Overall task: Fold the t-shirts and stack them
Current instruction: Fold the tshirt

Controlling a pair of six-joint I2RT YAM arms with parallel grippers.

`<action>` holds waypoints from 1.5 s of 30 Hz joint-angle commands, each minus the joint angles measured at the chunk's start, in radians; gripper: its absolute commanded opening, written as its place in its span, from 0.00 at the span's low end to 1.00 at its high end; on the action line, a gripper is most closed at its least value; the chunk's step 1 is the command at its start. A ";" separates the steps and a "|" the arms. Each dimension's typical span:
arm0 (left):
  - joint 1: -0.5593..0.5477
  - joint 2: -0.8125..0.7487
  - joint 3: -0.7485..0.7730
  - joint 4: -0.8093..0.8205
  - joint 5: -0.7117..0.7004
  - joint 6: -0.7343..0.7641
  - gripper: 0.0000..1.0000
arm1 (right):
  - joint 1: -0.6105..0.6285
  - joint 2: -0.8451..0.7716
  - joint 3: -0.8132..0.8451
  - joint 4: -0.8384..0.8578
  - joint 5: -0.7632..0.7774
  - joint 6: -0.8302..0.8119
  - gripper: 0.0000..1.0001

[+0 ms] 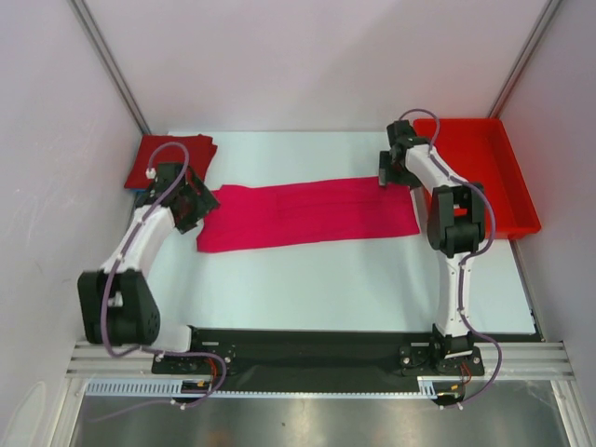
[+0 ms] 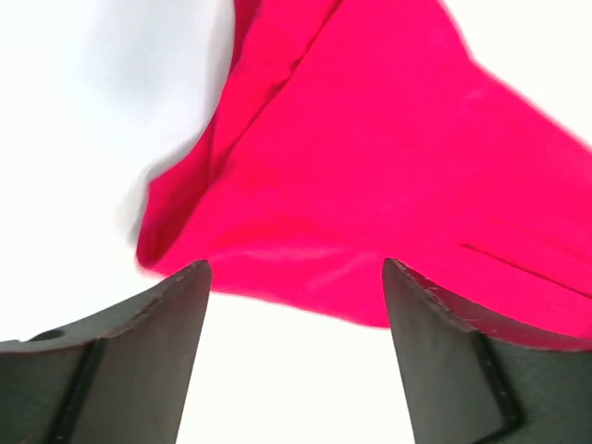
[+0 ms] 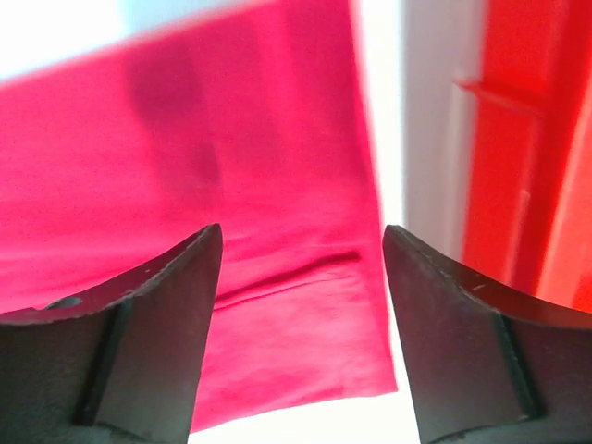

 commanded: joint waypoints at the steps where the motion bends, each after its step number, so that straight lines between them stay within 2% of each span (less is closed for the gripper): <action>1: -0.006 -0.148 -0.091 -0.069 -0.069 -0.089 0.82 | 0.050 -0.048 0.120 0.001 -0.074 -0.064 0.77; 4: -0.005 -0.231 -0.189 -0.085 -0.060 -0.186 0.84 | 0.079 -0.002 0.210 0.031 -0.236 -0.126 0.81; 5: -0.005 -0.248 -0.220 -0.059 -0.020 -0.210 0.83 | 0.087 0.018 0.242 0.037 -0.357 -0.140 0.85; 7: -0.005 -0.282 -0.306 -0.022 0.012 -0.286 0.82 | 0.116 0.087 0.361 0.044 -0.487 -0.158 0.86; 8: -0.005 -0.300 -0.335 0.028 0.058 -0.333 0.81 | 0.130 0.131 0.397 0.060 -0.520 -0.198 0.87; 13: -0.005 -0.372 -0.470 0.127 0.046 -0.454 0.79 | 0.187 0.219 0.493 0.197 -0.670 -0.198 0.89; 15: -0.005 -0.388 -0.490 0.141 0.035 -0.491 0.79 | 0.197 0.238 0.490 0.278 -0.700 -0.180 0.88; 19: -0.005 -0.368 -0.512 0.127 0.031 -0.526 0.81 | 0.196 0.276 0.511 0.303 -0.672 -0.073 0.83; 24: -0.005 -0.371 -0.562 0.144 0.045 -0.621 0.84 | 0.210 0.259 0.451 0.323 -0.697 -0.109 0.81; 27: -0.005 -0.371 -0.569 0.165 0.043 -0.614 0.83 | 0.214 0.273 0.469 0.286 -0.669 -0.114 0.77; 29: -0.005 -0.362 -0.512 0.150 0.028 -0.509 0.77 | 0.220 0.258 0.453 0.278 -0.622 -0.111 0.74; 31: -0.050 -0.342 -0.407 0.090 -0.023 -0.420 0.76 | 0.234 0.229 0.451 0.243 -0.576 -0.124 0.76; 32: -0.060 -0.312 -0.366 0.076 -0.050 -0.308 0.78 | 0.242 0.221 0.460 0.190 -0.565 -0.158 0.78; 34: -0.100 -0.269 -0.231 0.012 -0.093 -0.220 0.82 | 0.262 0.210 0.514 0.110 -0.495 -0.202 0.88; 35: -0.110 -0.238 -0.187 -0.006 -0.127 -0.144 0.83 | 0.266 0.208 0.532 0.031 -0.475 -0.224 0.91; 37: -0.134 -0.135 -0.046 -0.082 -0.167 -0.088 0.88 | 0.271 0.184 0.520 -0.028 -0.444 -0.264 0.96; 38: -0.141 -0.097 0.000 -0.103 -0.187 -0.050 0.96 | 0.271 0.164 0.488 -0.044 -0.447 -0.273 0.97; 39: -0.149 -0.060 0.087 -0.117 -0.208 -0.028 0.99 | 0.274 0.140 0.444 -0.033 -0.462 -0.308 0.99; 41: -0.164 0.075 0.184 -0.193 -0.210 -0.010 1.00 | 0.283 0.060 0.302 0.002 -0.470 -0.366 1.00; 42: -0.167 0.124 0.279 -0.251 -0.206 -0.016 1.00 | 0.288 0.038 0.261 0.014 -0.458 -0.397 1.00; 45: -0.202 0.254 0.416 -0.315 -0.201 -0.060 0.99 | 0.289 0.020 0.224 0.002 -0.462 -0.477 1.00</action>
